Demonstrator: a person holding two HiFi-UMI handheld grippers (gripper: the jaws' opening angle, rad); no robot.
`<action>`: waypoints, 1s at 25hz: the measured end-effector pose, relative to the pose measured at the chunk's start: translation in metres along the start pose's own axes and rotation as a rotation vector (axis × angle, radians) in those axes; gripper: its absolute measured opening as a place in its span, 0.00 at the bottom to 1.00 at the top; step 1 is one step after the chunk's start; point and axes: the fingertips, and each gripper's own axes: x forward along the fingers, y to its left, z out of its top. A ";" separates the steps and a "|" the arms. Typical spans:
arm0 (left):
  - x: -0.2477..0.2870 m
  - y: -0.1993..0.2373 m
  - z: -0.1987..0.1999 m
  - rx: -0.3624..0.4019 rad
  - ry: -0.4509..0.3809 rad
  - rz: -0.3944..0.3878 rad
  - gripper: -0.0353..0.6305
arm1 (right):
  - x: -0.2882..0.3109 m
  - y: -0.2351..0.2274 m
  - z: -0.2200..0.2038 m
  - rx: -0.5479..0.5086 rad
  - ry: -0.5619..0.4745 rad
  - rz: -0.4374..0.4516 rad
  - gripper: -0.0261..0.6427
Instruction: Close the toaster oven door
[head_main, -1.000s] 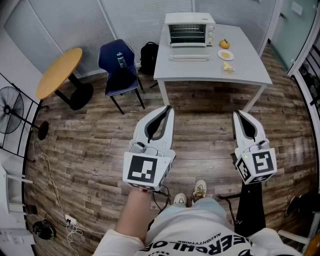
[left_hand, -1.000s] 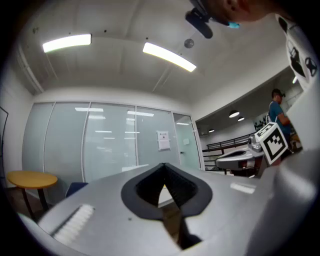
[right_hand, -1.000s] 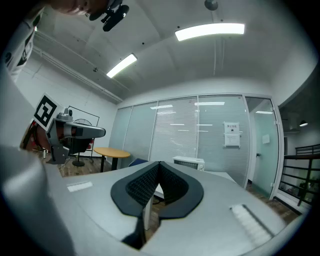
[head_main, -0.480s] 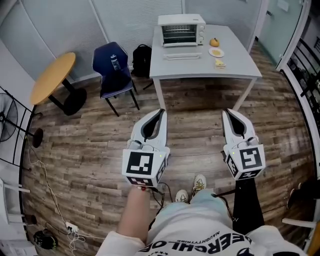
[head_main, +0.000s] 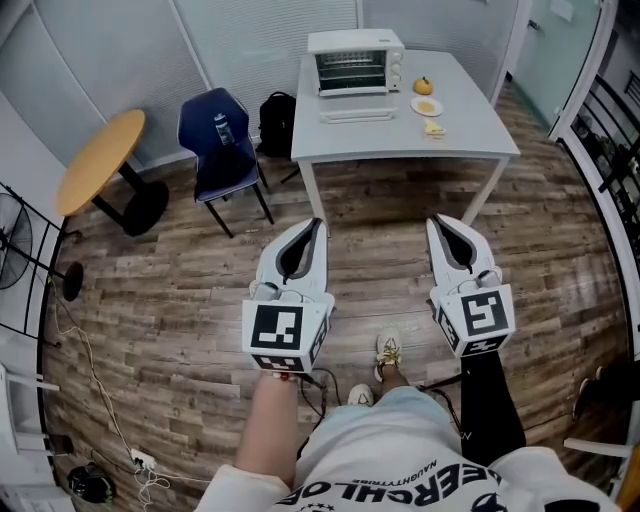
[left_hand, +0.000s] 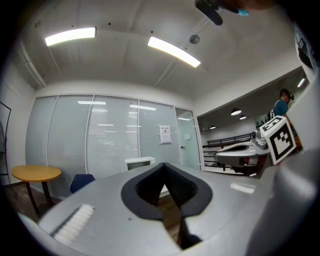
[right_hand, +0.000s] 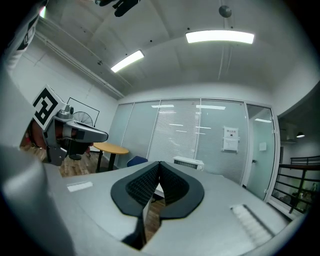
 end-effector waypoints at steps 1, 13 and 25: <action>0.005 -0.001 0.000 0.002 0.001 0.000 0.14 | 0.003 -0.004 -0.003 0.009 0.005 0.001 0.04; 0.105 0.000 -0.007 0.023 0.023 0.001 0.14 | 0.074 -0.070 -0.027 0.064 -0.003 0.031 0.04; 0.215 0.015 0.004 0.084 -0.078 0.043 0.14 | 0.169 -0.145 -0.049 0.091 -0.006 0.053 0.04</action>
